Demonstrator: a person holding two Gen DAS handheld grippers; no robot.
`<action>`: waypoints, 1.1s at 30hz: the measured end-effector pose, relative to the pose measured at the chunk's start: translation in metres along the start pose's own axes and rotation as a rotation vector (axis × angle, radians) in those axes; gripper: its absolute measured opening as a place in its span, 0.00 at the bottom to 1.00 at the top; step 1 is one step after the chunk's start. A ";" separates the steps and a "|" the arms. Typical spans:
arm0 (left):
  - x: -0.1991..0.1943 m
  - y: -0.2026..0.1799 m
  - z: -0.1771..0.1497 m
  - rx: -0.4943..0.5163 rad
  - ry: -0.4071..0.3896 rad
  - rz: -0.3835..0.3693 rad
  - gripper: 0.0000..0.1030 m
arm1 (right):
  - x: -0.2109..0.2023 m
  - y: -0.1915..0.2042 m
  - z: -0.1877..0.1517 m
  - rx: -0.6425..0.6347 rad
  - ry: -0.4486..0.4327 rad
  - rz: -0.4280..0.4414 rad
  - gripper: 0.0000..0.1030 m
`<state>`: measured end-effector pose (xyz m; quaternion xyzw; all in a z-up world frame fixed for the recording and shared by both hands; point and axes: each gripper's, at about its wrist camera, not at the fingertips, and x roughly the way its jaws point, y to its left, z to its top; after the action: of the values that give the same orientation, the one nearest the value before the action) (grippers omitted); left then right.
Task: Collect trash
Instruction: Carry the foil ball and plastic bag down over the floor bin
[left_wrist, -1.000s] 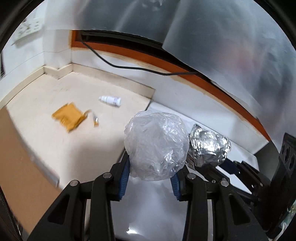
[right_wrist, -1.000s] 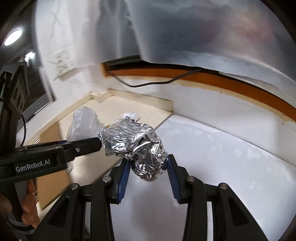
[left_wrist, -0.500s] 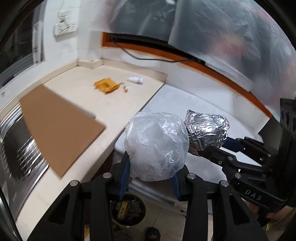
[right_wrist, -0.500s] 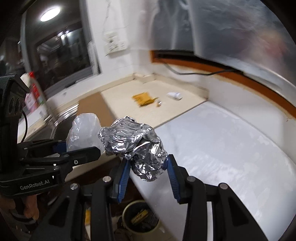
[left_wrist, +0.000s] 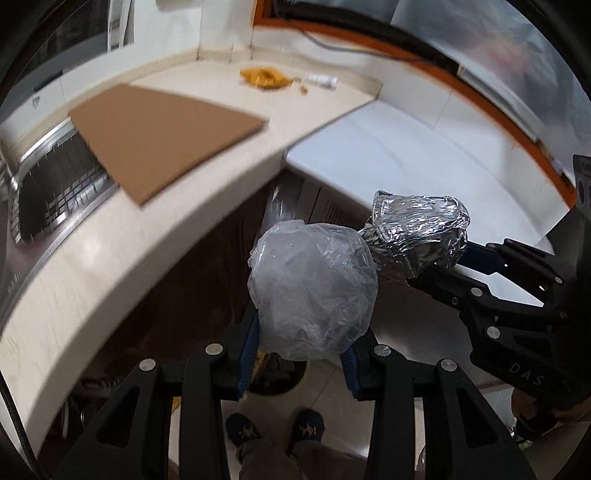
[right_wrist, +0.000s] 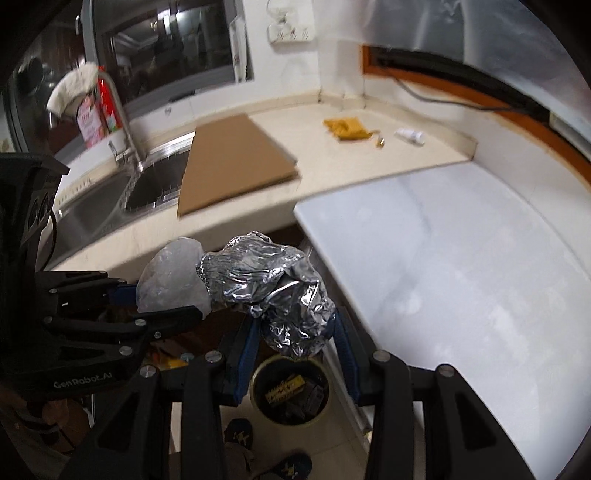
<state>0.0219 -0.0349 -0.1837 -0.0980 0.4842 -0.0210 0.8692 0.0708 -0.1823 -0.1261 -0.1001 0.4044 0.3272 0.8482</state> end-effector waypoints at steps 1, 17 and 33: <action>0.005 0.002 -0.005 -0.004 0.012 -0.002 0.36 | 0.004 0.003 -0.005 -0.007 0.011 -0.003 0.39; 0.111 0.028 -0.052 -0.045 0.148 -0.060 0.36 | 0.102 0.009 -0.079 0.025 0.219 -0.090 0.39; 0.262 0.051 -0.079 0.028 0.275 -0.064 0.40 | 0.248 -0.020 -0.157 0.155 0.376 -0.146 0.40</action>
<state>0.0908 -0.0310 -0.4537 -0.0978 0.5951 -0.0688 0.7947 0.1002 -0.1479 -0.4168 -0.1230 0.5713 0.2083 0.7843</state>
